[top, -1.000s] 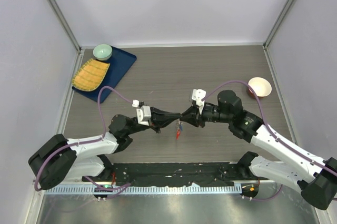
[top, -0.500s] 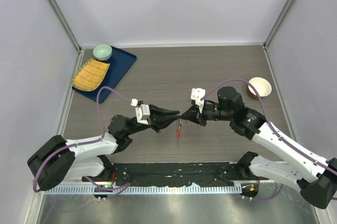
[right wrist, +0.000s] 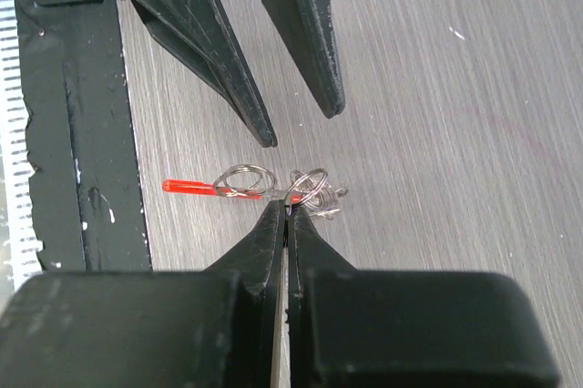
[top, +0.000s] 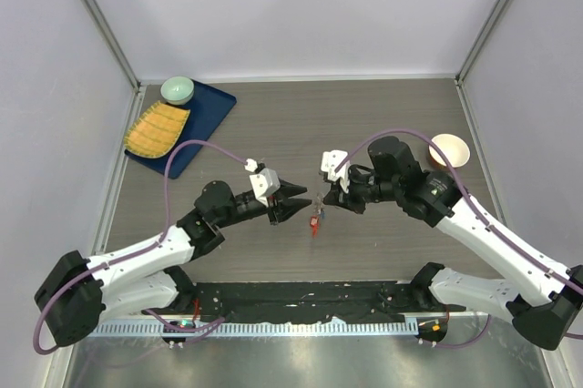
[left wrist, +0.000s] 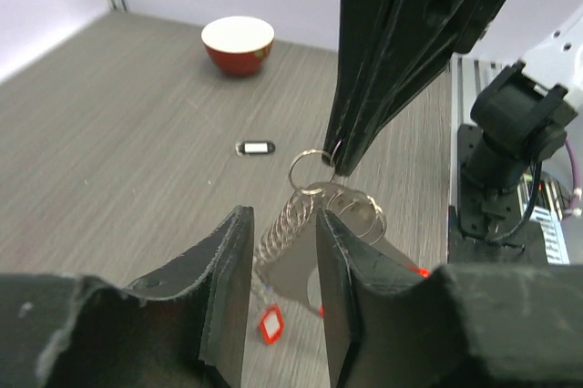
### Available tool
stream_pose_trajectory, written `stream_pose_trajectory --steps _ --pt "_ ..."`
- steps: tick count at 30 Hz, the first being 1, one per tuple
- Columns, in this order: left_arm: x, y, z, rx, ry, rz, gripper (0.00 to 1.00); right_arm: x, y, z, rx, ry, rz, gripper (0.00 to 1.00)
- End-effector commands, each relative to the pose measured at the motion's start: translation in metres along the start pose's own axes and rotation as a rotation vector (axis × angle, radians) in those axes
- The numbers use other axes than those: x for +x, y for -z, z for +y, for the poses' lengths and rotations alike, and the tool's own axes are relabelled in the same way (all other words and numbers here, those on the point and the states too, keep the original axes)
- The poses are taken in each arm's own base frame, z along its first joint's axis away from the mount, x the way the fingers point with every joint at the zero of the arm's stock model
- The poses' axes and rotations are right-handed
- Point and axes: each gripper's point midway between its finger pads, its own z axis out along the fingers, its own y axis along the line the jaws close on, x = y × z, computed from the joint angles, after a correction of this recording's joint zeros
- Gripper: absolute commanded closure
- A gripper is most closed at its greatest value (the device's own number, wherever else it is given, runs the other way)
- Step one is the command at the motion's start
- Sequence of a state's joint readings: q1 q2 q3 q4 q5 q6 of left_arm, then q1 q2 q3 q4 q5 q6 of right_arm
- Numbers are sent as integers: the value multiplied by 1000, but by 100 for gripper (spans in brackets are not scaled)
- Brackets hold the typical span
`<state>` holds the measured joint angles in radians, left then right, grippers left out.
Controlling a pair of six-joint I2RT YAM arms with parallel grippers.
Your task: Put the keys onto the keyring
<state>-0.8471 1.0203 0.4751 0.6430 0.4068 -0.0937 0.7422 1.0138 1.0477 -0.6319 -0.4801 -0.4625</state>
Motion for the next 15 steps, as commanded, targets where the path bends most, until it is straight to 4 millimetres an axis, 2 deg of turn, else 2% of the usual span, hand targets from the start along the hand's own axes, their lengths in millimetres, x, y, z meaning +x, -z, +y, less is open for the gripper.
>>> stream_pose_trajectory --steps 1,10,12,14,15 --pt "-4 -4 2 8 -29 21 61 -12 6 -1 -6 49 -14 99" --pt "-16 -10 -13 182 -129 -79 54 -12 4 9 -57 74 -12 99" --pt "-23 -11 -23 269 -142 -106 54 -12 3 11 -65 78 -12 99" --pt "-18 -11 -30 347 -125 -89 54 -11 2 14 -76 82 -8 99" --pt "-22 -12 -33 375 -131 -93 55 -11 2 14 -77 86 -7 99"
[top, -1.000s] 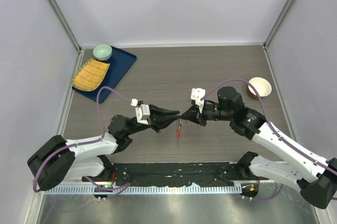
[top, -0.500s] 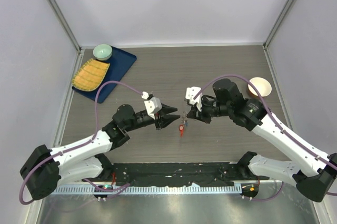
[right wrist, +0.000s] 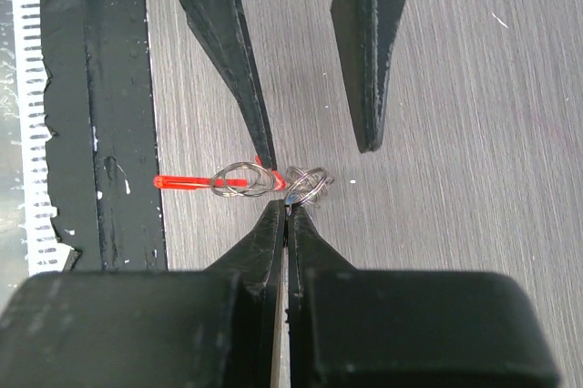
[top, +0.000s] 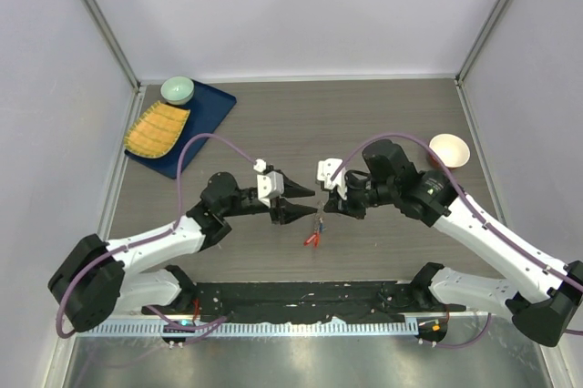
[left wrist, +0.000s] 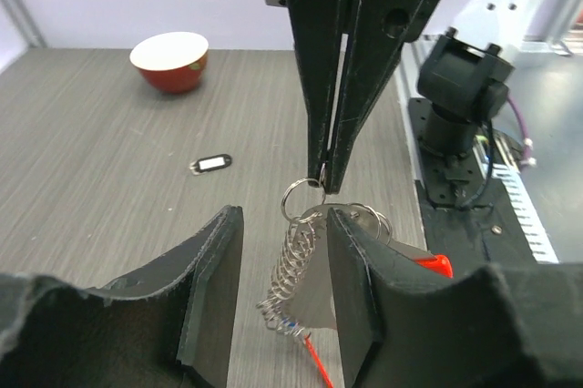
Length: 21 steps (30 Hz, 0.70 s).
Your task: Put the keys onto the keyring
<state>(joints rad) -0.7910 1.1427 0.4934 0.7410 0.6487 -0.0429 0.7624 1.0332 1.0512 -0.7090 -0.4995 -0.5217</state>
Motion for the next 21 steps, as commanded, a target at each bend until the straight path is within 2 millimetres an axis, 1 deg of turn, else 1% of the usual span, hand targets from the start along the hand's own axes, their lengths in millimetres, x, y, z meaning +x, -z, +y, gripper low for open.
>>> stream_pose_trajectory --steps 1,2,7,9,13,21 --pt "-36 -7 -21 207 -84 -98 55 -25 6 0 -6 65 -65 99" --pt "-34 -8 -23 233 -80 -90 56 -25 5 0 -6 68 -64 99" --pt "-32 -10 -22 248 -74 -73 56 -26 4 4 -22 78 -66 99" --pt "-31 -11 -25 277 -65 -62 56 -25 3 5 -27 77 -62 99" --pt "-26 -14 -26 302 -31 -30 58 -25 2 7 -33 80 -60 99" --pt "-12 -18 -15 253 -5 30 58 -26 2 9 -40 83 -62 99"
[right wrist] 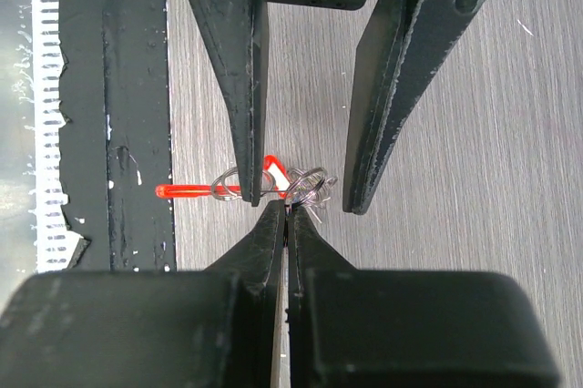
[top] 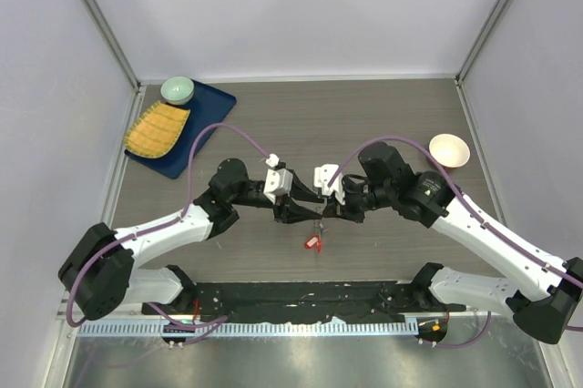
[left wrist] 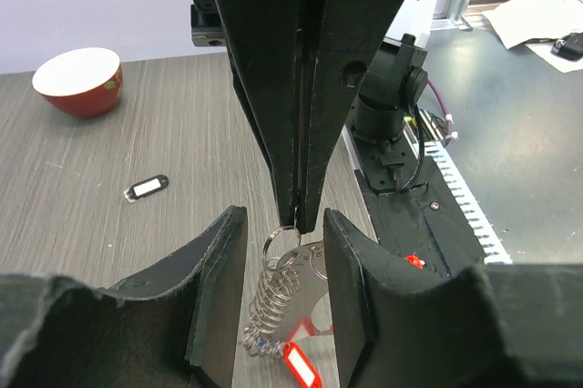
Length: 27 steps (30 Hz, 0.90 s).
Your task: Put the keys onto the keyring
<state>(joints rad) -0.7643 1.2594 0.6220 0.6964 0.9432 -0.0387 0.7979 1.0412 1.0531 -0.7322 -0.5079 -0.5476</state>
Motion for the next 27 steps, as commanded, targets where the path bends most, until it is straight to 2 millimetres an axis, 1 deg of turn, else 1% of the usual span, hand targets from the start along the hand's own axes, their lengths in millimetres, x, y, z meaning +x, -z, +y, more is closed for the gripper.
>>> stream_pose_trajectory --steps 1,5,6,8,10,11,14,15,17,18,20,23,27 --pt "-4 -1 9 -16 -11 24 58 -27 7 -4 10 56 -75 99" --pt "0 -2 9 -8 -13 41 58 -28 6 -3 7 57 -76 99" --pt "-1 -2 9 -6 -13 42 59 -27 6 -3 6 57 -74 99" --pt "3 -2 7 9 3 58 60 -27 6 -3 6 57 -75 99" --pt "5 -2 6 22 16 71 64 -28 6 -4 10 58 -75 99" --pt "6 -3 5 28 19 75 67 -27 6 -4 10 57 -73 99" --pt "6 -3 4 34 23 78 72 -26 5 -4 10 55 -69 99" --pt "5 -3 5 35 20 77 76 -25 5 -4 12 55 -67 99" --pt "4 -2 4 36 18 75 80 -24 5 -5 17 54 -63 99" --pt "3 -3 4 38 16 75 84 -24 5 -6 20 54 -62 99" --pt "3 -2 3 40 15 79 89 -22 5 -8 32 53 -53 99" --pt "5 0 3 30 14 90 100 -18 8 -11 64 46 -37 99" --pt "7 3 6 4 16 110 100 -11 12 -17 119 22 -13 99"
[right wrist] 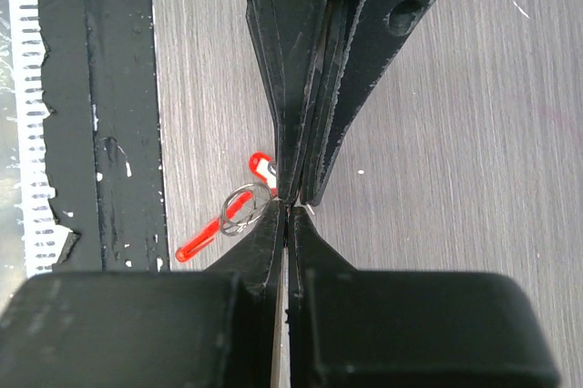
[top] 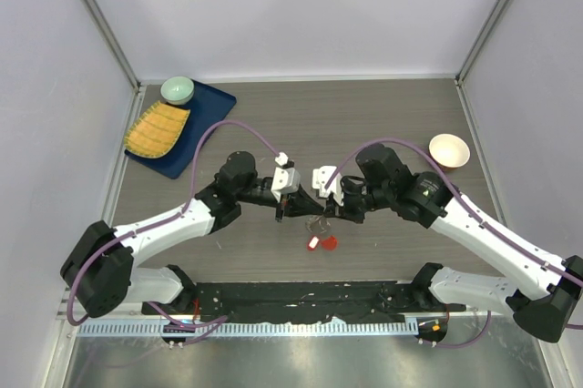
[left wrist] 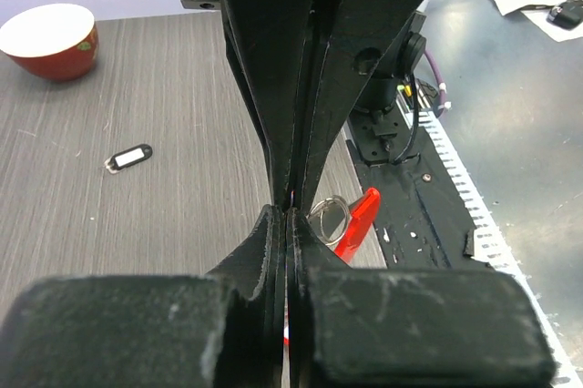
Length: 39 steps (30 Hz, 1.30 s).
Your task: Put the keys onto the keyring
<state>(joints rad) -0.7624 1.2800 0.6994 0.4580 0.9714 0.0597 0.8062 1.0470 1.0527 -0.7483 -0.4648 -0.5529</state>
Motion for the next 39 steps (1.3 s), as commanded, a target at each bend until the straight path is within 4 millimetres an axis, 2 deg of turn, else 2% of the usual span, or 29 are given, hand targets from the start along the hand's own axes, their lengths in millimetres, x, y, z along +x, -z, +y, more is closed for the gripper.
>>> stream_pose_trajectory --steps 1,16,26,33,35,39 --pt "-10 6 7 -41 -39 10 100 -16 13 -15 108 14 -46 99" --pt "-26 29 37 -337 -113 -63 100 15 18 -24 235 -112 29 93" --pt "-32 37 36 -381 -138 -94 100 36 16 -33 304 -166 89 90" --pt "-40 44 36 -417 -162 -136 100 39 12 -33 302 -181 92 87" --pt "-44 44 36 -425 -162 -163 100 37 10 -34 301 -187 79 88" --pt "-51 48 36 -449 -161 -226 100 39 1 -32 268 -222 79 96"
